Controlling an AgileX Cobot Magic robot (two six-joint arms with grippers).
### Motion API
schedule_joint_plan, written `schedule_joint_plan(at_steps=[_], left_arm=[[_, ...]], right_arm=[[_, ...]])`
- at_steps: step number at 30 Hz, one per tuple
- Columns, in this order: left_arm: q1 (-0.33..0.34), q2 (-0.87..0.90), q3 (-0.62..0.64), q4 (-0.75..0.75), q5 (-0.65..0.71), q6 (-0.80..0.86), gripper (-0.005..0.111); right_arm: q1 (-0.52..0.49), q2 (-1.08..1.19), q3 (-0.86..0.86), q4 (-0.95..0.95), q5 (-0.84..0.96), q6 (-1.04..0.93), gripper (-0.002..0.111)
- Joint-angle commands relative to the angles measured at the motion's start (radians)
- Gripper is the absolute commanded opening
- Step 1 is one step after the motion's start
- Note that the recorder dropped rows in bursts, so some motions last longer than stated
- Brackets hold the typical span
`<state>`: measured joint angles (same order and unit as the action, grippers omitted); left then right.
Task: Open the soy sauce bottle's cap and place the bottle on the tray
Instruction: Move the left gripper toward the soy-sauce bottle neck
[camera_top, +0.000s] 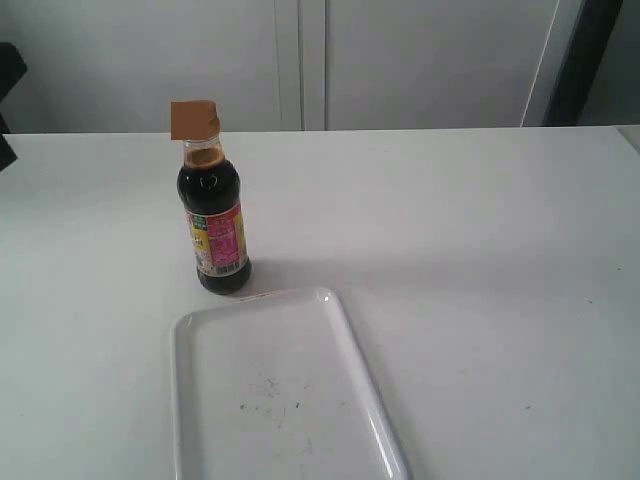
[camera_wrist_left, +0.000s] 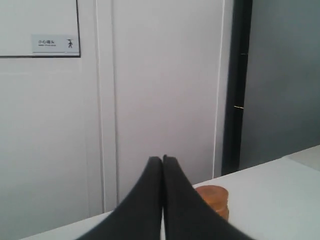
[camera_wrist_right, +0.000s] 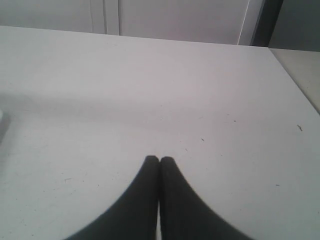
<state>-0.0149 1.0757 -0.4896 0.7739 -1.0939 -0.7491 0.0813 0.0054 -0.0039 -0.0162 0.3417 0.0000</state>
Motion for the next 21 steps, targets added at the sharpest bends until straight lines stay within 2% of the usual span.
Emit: schedule_joint_plan(at_steps=[1,9,12,15,21], left_arm=[[-0.05,0.042,-0.047,0.028,-0.026,-0.015,0.0],[-0.131,0.129,-0.13,0.063,0.021,-0.015,0.0],[-0.157,0.16,-0.162,0.073,0.018,-0.011,0.006],[-0.18,0.188,-0.193,0.079,0.018,-0.011,0.025],[-0.234,0.258,-0.263,0.064,0.021,-0.011,0.078]], right_arm=[[0.005,-0.005,0.004,0.002,-0.002,0.0,0.0],[0.005,-0.005,0.004,0.001,-0.002,0.005,0.0],[0.005,-0.005,0.004,0.001,-0.002,0.02,0.0],[0.005,-0.005,0.004,0.001,-0.002,0.023,0.0],[0.005,-0.005,0.004,0.001,-0.002,0.023,0.0]])
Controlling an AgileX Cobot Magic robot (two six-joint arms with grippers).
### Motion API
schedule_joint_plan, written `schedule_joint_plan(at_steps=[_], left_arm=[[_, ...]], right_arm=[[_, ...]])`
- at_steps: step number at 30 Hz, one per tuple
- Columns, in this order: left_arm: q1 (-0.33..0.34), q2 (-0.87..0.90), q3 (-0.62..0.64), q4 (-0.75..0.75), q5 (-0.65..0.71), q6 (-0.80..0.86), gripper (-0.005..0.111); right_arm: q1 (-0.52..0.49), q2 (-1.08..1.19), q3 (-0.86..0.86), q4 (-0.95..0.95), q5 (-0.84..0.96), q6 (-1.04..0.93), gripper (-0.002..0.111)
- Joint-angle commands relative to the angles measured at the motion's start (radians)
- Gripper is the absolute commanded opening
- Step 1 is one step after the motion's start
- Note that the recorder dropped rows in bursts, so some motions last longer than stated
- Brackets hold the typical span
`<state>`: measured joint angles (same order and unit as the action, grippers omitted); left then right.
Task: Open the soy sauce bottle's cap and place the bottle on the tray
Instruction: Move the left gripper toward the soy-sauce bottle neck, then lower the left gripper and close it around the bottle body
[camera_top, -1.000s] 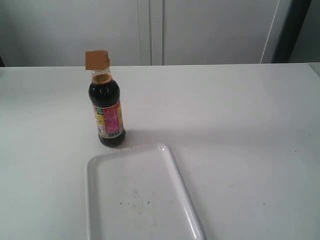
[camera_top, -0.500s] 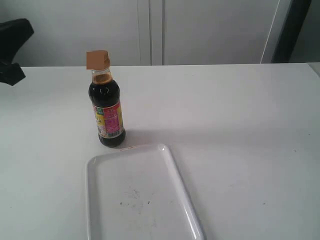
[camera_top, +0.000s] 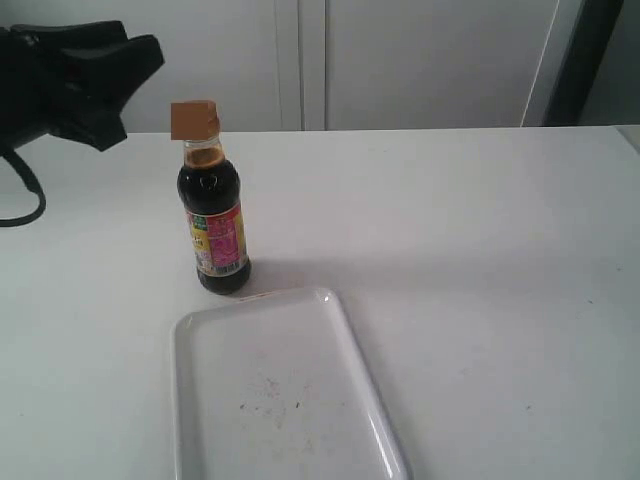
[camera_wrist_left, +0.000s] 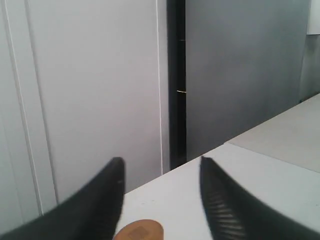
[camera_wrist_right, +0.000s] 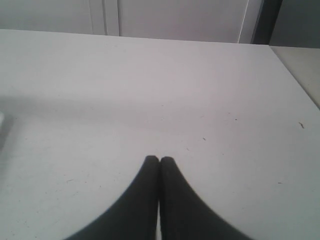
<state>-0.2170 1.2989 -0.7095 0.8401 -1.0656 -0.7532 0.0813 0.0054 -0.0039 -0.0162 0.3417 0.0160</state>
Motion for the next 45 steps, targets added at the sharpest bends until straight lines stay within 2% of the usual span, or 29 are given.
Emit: schedule_joint_plan(at_steps=[1,3,4,7,17,27,34,45], left_arm=[[-0.038,0.048,-0.055,-0.002,-0.004,-0.007,0.087],[-0.043,0.074,-0.072,-0.002,0.001,-0.007,0.102],[-0.048,0.087,-0.084,-0.002,0.013,-0.007,0.105],[-0.055,0.122,-0.11,0.0,0.051,-0.007,0.105],[-0.055,0.241,-0.167,-0.004,0.034,-0.007,0.105],[-0.055,0.372,-0.187,-0.055,-0.073,0.03,0.105],[-0.055,0.43,-0.187,-0.079,-0.089,0.1,0.105],[-0.055,0.501,-0.187,-0.084,-0.123,0.108,0.105]], right_arm=[[0.005,-0.005,0.004,0.001,-0.002,0.007,0.0],[0.005,-0.005,0.004,0.001,-0.002,0.007,0.0],[0.005,-0.005,0.004,0.001,-0.002,0.007,0.0],[0.005,-0.005,0.004,0.001,-0.002,0.007,0.0],[0.005,-0.005,0.004,0.003,-0.002,0.007,0.0],[0.005,-0.005,0.004,0.003,-0.002,0.007,0.0],[0.005,-0.005,0.004,0.001,-0.002,0.007,0.0],[0.005,-0.005,0.004,0.001,-0.002,0.007,0.0]])
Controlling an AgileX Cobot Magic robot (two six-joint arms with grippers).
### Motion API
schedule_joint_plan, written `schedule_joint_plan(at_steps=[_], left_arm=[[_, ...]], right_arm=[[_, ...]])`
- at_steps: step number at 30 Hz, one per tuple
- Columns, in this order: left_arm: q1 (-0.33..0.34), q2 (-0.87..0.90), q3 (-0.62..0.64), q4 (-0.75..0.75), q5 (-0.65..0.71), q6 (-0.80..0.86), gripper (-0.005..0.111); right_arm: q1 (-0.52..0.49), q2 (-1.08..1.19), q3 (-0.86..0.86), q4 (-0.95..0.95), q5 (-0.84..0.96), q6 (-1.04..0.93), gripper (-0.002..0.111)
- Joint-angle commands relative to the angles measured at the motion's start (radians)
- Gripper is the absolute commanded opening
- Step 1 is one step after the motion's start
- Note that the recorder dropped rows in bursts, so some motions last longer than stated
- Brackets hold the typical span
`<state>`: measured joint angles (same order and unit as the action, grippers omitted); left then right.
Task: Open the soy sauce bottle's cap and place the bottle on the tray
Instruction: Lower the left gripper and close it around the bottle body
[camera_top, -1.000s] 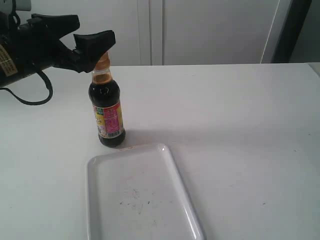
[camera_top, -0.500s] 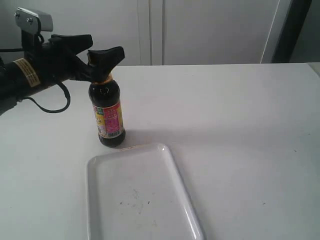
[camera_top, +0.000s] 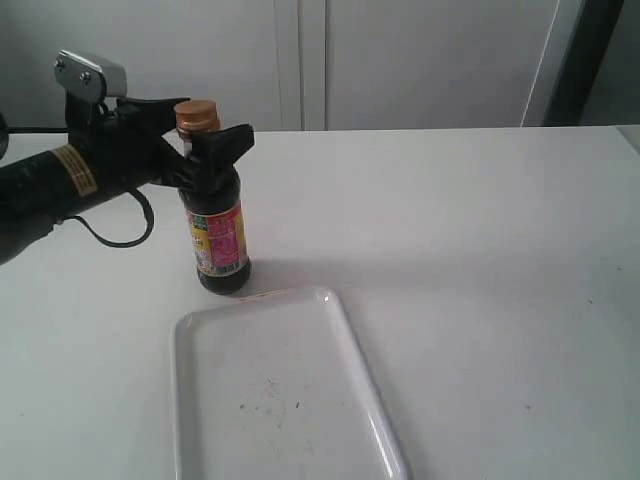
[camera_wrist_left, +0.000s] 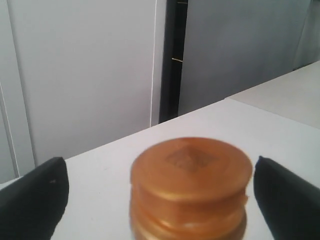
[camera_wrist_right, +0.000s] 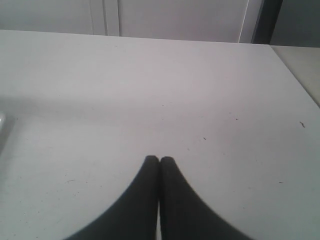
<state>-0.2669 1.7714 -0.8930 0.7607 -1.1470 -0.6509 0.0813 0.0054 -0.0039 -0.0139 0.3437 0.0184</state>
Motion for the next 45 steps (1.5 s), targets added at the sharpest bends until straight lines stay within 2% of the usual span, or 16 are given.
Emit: schedule_joint_plan(at_steps=[1,26,29,31,32,35,36,45], left_arm=[[-0.005,0.036,-0.004,-0.005,-0.049,0.006,0.105],[-0.003,0.233,-0.004,-0.017,-0.074,0.122,0.104],[-0.003,0.241,-0.004,-0.011,-0.074,0.132,0.09],[-0.003,0.247,-0.004,-0.008,-0.074,0.132,0.072],[-0.003,0.252,-0.004,0.001,-0.074,0.134,0.046],[-0.003,0.264,-0.004,0.012,-0.074,0.136,0.004],[-0.003,0.267,-0.004,0.015,-0.074,0.152,0.001],[-0.003,0.282,-0.004,0.031,-0.074,0.179,0.0]], right_arm=[[0.005,-0.005,0.004,-0.001,-0.004,0.005,0.0],[0.005,-0.005,0.004,0.003,-0.004,0.005,0.0],[0.005,-0.005,0.004,0.003,-0.004,0.005,0.0],[0.005,-0.005,0.004,0.003,-0.004,0.005,0.0],[0.005,-0.005,0.004,0.003,-0.004,0.005,0.0],[0.005,-0.005,0.004,0.003,-0.004,0.005,0.0],[0.005,-0.005,0.004,0.003,-0.004,0.005,0.0],[0.005,-0.005,0.004,0.003,-0.004,0.005,0.0]])
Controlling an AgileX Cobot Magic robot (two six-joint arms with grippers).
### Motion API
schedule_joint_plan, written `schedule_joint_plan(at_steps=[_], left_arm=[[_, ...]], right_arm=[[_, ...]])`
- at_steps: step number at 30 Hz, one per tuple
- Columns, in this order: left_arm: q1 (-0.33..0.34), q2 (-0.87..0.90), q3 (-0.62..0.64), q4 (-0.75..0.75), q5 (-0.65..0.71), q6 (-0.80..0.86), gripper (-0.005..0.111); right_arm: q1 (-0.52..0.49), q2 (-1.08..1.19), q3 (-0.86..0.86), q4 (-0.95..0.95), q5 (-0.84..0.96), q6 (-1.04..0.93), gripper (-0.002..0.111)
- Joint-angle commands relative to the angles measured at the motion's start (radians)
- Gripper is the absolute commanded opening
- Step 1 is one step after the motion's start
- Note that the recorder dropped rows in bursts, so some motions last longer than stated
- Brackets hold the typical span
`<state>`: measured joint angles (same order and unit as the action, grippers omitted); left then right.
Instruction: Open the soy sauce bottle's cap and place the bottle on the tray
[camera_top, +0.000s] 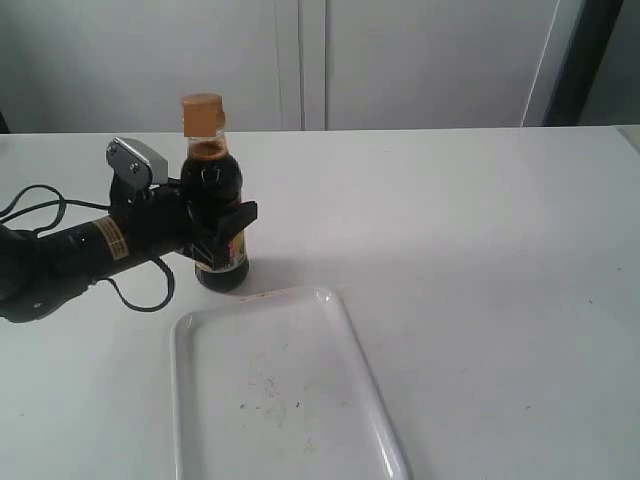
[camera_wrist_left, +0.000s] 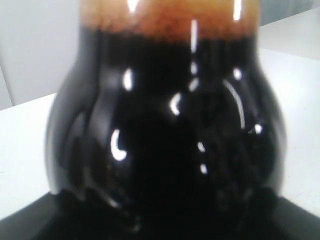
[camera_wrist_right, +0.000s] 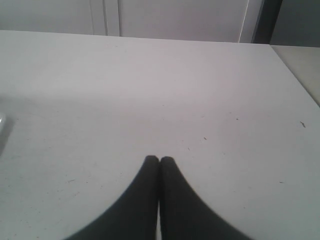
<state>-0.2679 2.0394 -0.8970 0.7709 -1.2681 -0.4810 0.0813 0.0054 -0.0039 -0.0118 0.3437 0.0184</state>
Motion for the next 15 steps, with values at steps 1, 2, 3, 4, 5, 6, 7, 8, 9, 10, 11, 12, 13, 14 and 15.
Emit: schedule_joint_plan(at_steps=[1,2,3,4,5,6,7,8,9,10,11,12,13,14,15], left_arm=[[-0.002,0.014,0.0,0.021,0.047,0.009,0.0],[-0.002,0.014,0.0,0.021,0.047,0.011,0.0],[-0.002,0.014,0.0,0.021,0.047,0.014,0.0],[-0.002,0.014,0.0,0.021,0.047,0.021,0.0],[-0.002,0.014,0.0,0.023,0.047,0.03,0.0],[-0.002,0.014,0.0,0.026,0.047,0.037,0.0],[-0.002,0.014,0.0,0.03,0.047,0.042,0.0],[-0.002,0.014,0.0,0.038,0.047,0.047,0.0],[-0.002,0.014,0.0,0.044,0.047,0.056,0.0],[-0.002,0.014,0.0,0.049,0.047,0.061,0.0],[-0.002,0.014,0.0,0.049,0.047,0.063,0.0],[-0.002,0.014,0.0,0.051,0.047,0.063,0.0],[-0.002,0.014,0.0,0.051,0.047,0.065,0.0],[-0.002,0.014,0.0,0.051,0.047,0.068,0.0],[-0.002,0.014,0.0,0.051,0.047,0.07,0.0]], right_arm=[[0.005,-0.005,0.004,0.001,-0.004,0.005,0.0],[0.005,-0.005,0.004,0.001,-0.004,0.005,0.0],[0.005,-0.005,0.004,0.001,-0.004,0.005,0.0],[0.005,-0.005,0.004,0.001,-0.004,0.005,0.0],[0.005,-0.005,0.004,0.001,-0.004,0.005,0.0],[0.005,-0.005,0.004,0.001,-0.004,0.005,0.0],[0.005,-0.005,0.004,0.001,-0.004,0.005,0.0],[0.005,-0.005,0.004,0.001,-0.004,0.005,0.0],[0.005,-0.005,0.004,0.001,-0.004,0.005,0.0],[0.005,-0.005,0.004,0.001,-0.004,0.005,0.0],[0.005,-0.005,0.004,0.001,-0.004,0.005,0.0],[0.005,-0.005,0.004,0.001,-0.004,0.005,0.0],[0.005,-0.005,0.004,0.001,-0.004,0.005,0.0],[0.005,-0.005,0.004,-0.002,-0.004,0.005,0.0],[0.005,-0.005,0.004,-0.002,-0.009,0.005,0.0]])
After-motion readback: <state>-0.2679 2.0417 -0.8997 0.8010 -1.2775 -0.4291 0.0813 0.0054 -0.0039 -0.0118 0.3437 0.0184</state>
